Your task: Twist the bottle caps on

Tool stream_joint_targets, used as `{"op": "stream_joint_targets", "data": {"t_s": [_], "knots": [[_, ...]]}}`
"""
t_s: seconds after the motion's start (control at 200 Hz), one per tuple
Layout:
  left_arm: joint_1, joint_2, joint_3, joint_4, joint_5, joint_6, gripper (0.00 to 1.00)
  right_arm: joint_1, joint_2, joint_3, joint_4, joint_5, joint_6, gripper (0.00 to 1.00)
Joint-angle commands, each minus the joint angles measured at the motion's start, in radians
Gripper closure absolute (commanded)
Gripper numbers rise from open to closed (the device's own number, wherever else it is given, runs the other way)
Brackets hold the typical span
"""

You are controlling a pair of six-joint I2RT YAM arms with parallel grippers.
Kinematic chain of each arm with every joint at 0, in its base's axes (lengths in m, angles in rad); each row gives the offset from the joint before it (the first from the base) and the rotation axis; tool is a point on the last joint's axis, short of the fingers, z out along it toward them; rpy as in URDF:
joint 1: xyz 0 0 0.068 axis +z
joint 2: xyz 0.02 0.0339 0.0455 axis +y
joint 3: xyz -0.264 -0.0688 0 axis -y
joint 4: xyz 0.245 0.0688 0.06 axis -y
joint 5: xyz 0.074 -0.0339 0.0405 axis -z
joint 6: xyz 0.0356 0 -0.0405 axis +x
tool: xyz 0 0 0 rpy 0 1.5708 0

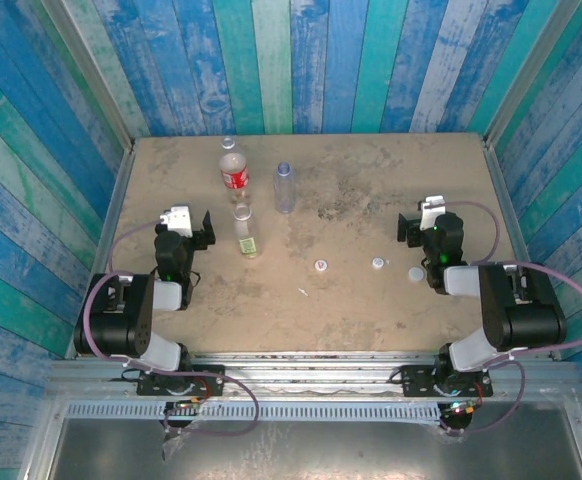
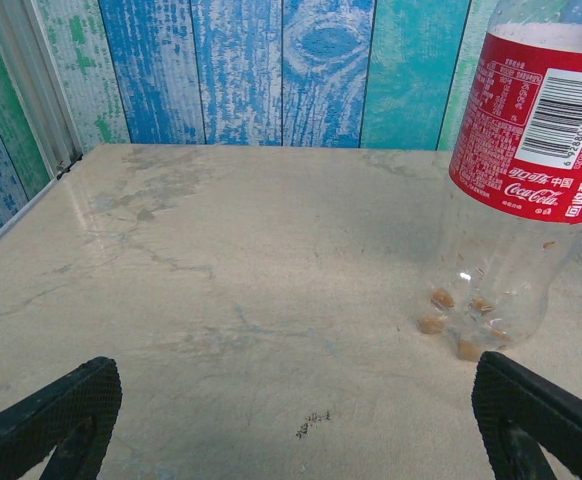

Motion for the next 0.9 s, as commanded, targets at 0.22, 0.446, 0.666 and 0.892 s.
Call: {"op": "stream_joint_targets", "data": {"t_s": [0.22, 0.446, 0.666, 0.892], "knots": [[0.005, 0.023, 0.008, 0.016, -0.019, -0.004, 0.06, 0.003, -0.009, 0.007, -0.007, 0.011, 0.011, 0.0], [0.005, 0.022, 0.007, 0.02, -0.019, 0.0, 0.06, 0.004, -0.01, 0.005, -0.007, 0.011, 0.01, 0.0], [0.006, -0.003, -0.094, 0.178, -0.067, -0.019, 0.06, 0.003, -0.021, -0.023, 0.033, -0.043, -0.012, 0.0], [0.005, 0.022, 0.004, 0.024, 0.017, 0.013, 0.06, 0.003, -0.016, -0.01, 0.015, -0.044, -0.012, 0.0]]}}
